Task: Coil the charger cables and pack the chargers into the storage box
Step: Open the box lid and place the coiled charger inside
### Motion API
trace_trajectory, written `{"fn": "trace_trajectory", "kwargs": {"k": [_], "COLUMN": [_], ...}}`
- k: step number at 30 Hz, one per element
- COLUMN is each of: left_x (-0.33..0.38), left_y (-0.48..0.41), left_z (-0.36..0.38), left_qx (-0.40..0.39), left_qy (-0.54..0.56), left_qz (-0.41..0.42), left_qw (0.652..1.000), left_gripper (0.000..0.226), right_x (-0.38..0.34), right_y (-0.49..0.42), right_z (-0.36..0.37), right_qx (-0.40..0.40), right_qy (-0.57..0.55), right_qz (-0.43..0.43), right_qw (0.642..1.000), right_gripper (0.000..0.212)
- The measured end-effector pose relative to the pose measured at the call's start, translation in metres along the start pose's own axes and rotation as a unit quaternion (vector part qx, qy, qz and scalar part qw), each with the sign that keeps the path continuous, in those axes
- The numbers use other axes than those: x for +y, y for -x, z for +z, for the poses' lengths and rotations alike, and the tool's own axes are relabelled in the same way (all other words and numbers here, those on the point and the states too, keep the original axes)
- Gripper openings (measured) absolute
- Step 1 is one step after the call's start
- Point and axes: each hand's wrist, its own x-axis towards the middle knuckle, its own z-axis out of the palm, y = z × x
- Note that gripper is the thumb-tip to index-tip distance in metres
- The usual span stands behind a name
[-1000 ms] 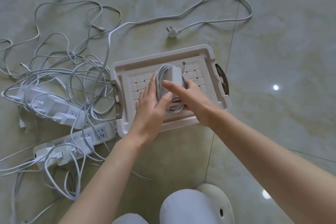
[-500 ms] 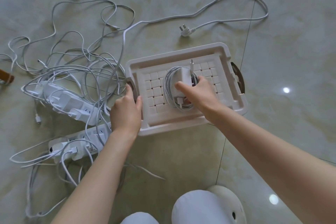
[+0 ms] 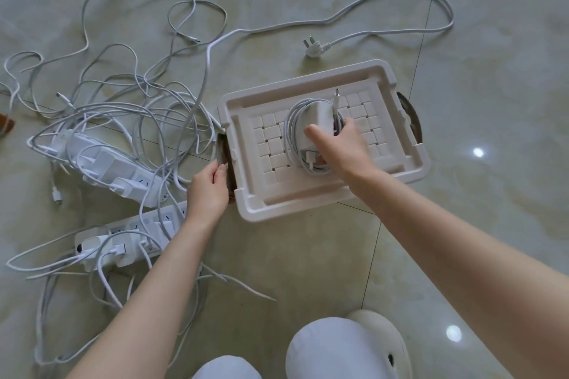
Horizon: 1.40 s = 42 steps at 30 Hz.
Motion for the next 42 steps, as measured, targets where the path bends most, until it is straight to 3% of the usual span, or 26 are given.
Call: {"fn": "trace_trajectory", "kwargs": {"k": [9, 12, 14, 17, 21, 24, 26, 28, 31, 35, 42], "left_x": [0.065, 0.09, 0.104, 0.111, 0.117, 0.124, 0.132, 0.144, 0.165, 0.179, 0.182], "left_y": [-0.005, -0.003, 0.003, 0.007, 0.005, 0.006, 0.008, 0.009, 0.01, 0.008, -0.006], "left_z": [0.072, 0.091, 0.096, 0.103, 0.104, 0.106, 0.107, 0.104, 0.099, 0.091, 0.073], "left_qx": [-0.177, -0.119, -0.059, -0.075, -0.088, -0.071, -0.057, -0.052, -0.045, -0.024, 0.146], "left_qy": [-0.029, -0.098, -0.106, -0.147, -0.292, -0.333, -0.258, -0.113, 0.062, 0.147, 0.244], "left_qz": [0.091, 0.082, 0.1, 0.13, 0.132, 0.169, 0.179, 0.178, 0.187, 0.229, 0.16], "left_qw": [0.98, 0.985, 0.988, 0.978, 0.943, 0.925, 0.948, 0.976, 0.979, 0.962, 0.945], "left_gripper": [0.02, 0.028, 0.021, 0.03, 0.047, 0.039, 0.03, 0.021, 0.013, 0.011, 0.011], "right_x": [0.005, 0.008, 0.01, 0.014, 0.015, 0.014, 0.012, 0.008, -0.005, -0.031, -0.057], "right_y": [-0.011, -0.018, -0.021, -0.023, -0.022, -0.022, -0.021, -0.02, -0.021, -0.022, -0.019], "right_z": [-0.036, -0.054, -0.066, -0.079, -0.091, -0.096, -0.099, -0.101, -0.108, -0.121, -0.119], "right_qx": [0.056, 0.086, 0.1, 0.121, 0.134, 0.128, 0.133, 0.145, 0.151, 0.163, 0.145], "right_qy": [0.004, -0.012, -0.02, -0.036, -0.086, -0.144, -0.163, -0.172, -0.213, -0.283, -0.334], "right_qz": [0.008, 0.012, 0.011, 0.007, 0.018, 0.046, 0.052, 0.052, 0.055, 0.061, -0.027], "right_qw": [0.998, 0.996, 0.995, 0.992, 0.987, 0.98, 0.976, 0.973, 0.964, 0.943, 0.931], "right_gripper": [0.058, 0.057, 0.055, 0.052, 0.052, 0.048, 0.048, 0.05, 0.051, 0.049, 0.052]}}
